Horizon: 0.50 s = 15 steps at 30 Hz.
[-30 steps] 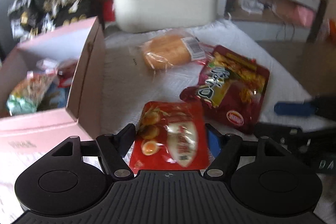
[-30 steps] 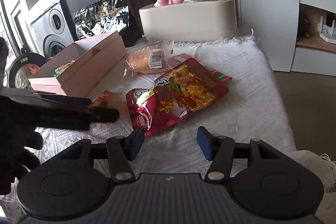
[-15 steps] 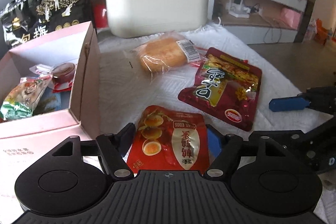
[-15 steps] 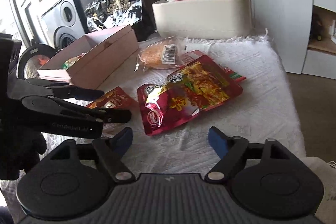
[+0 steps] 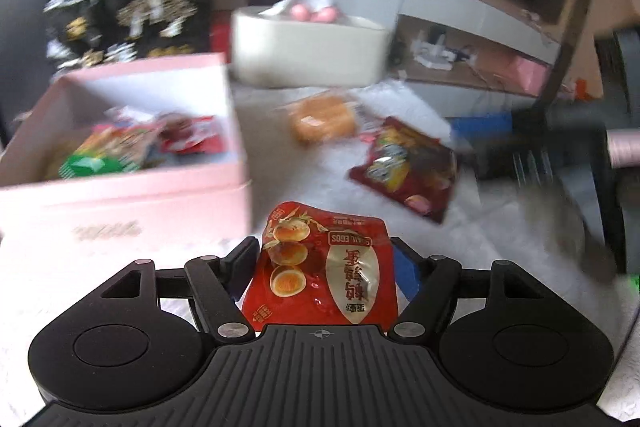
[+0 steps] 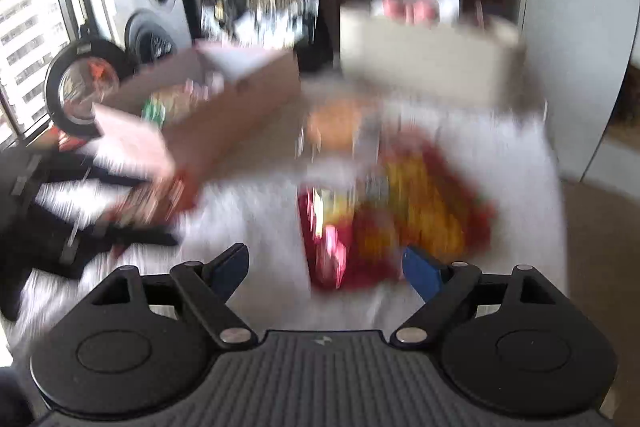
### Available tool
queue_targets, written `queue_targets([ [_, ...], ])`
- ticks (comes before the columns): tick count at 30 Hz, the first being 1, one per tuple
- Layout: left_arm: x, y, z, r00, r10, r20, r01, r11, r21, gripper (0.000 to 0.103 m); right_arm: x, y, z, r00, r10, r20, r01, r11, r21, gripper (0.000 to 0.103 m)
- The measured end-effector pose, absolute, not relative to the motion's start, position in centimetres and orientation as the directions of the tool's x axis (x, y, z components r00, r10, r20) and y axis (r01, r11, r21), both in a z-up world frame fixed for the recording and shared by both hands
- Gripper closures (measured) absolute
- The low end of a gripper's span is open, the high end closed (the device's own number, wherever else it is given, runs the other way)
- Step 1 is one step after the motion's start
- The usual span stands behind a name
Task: Organize snacks
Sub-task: 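Grasp the red egg-picture packet with the left tool and lift it, then grasp the orange bread bag with the right tool while the left tool holds the egg packet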
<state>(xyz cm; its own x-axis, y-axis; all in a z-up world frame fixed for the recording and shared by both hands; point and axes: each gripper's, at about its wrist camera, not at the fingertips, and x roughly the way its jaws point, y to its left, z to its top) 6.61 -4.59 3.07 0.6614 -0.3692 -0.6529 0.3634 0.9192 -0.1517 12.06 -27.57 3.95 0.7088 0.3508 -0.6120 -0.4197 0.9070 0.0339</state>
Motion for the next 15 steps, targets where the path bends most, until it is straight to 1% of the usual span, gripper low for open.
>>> queue_targets([
  [1, 6.5, -4.0, 2.8, 0.667, -0.355, -0.655, 0.343, 0.927, -0.153, 0.027, 13.0, -27.3, 4.5, 0.738, 0.334, -0.586, -0.394, 0.919, 0.028, 0.018],
  [3, 6.4, -2.6, 2.4, 0.677, -0.328, -0.659, 0.296, 0.941, -0.165, 0.027, 15.5, -26.9, 5.1, 0.78, 0.291, -0.553, -0.323, 0.945, 0.042, 0.023],
  [4, 6.3, -1.9, 2.3, 0.682, -0.321, -0.658, 0.275, 0.945, -0.177, 0.027, 16.8, -26.8, 5.2, 0.791, 0.268, -0.55, -0.292, 0.955, 0.045, 0.036],
  [5, 6.3, -1.1, 2.3, 0.686, -0.318, -0.654, 0.26, 0.947, -0.188, 0.027, 18.3, -26.7, 5.1, 0.796, 0.23, -0.56, -0.254, 0.967, 0.036, 0.056],
  [6, 6.3, -0.5, 2.4, 0.692, -0.313, -0.65, 0.245, 0.949, -0.196, 0.027, 19.8, -26.6, 5.0, 0.796, 0.183, -0.577, -0.212, 0.977, 0.018, 0.063],
  [7, 6.3, 0.1, 2.4, 0.699, -0.307, -0.646, 0.231, 0.952, -0.202, 0.027, 21.2, -26.4, 4.6, 0.796, 0.136, -0.59, -0.168, 0.986, 0.0, 0.068],
  [8, 6.4, 0.7, 2.4, 0.704, -0.301, -0.643, 0.218, 0.954, -0.208, 0.027, 22.1, -26.4, 4.2, 0.793, 0.111, -0.599, -0.148, 0.989, -0.013, 0.068],
  [10, 6.7, 1.5, 2.5, 0.708, -0.297, -0.641, 0.198, 0.954, -0.224, 0.027, 23.1, -26.2, 3.1, 0.753, 0.085, -0.653, -0.132, 0.991, -0.024, 0.069],
  [11, 6.7, 1.8, 2.4, 0.709, -0.298, -0.639, 0.19, 0.953, -0.234, 0.027, 23.0, -26.2, 2.8, 0.719, 0.124, -0.684, -0.159, 0.987, 0.011, 0.07],
  [12, 6.8, 2.0, 2.4, 0.709, -0.301, -0.638, 0.186, 0.952, -0.242, 0.027, 22.6, -26.1, 2.7, 0.685, 0.194, -0.702, -0.206, 0.976, 0.07, 0.072],
  [14, 7.1, 2.2, 2.1, 0.706, -0.3, -0.641, 0.18, 0.952, -0.248, 0.027, 21.1, -25.7, 2.7, 0.579, 0.399, -0.711, -0.351, 0.909, 0.224, 0.072],
  [15, 7.3, 2.2, 2.0, 0.704, -0.301, -0.643, 0.18, 0.952, -0.249, 0.027, 20.4, -25.4, 2.9, 0.547, 0.454, -0.704, -0.393, 0.881, 0.263, 0.071],
])
